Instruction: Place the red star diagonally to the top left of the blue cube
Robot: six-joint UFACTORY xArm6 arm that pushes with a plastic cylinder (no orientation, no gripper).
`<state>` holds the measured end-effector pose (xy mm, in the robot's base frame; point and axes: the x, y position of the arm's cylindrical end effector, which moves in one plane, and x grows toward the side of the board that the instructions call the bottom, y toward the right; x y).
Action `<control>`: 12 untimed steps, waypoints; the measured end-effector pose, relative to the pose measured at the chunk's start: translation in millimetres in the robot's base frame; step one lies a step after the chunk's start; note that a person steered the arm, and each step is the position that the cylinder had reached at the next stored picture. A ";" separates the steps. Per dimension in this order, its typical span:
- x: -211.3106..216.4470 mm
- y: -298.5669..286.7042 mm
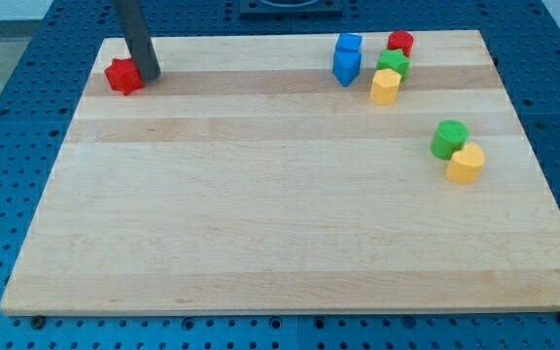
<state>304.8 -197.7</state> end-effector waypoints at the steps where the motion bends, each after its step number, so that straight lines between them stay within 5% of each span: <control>1: 39.5 -48.3; 3: 20.1 -53.7; 5: -54.7 -45.6; 8: -45.3 -51.0; 9: 11.2 -38.5; 11: 128.2 124.0; 12: 86.1 222.0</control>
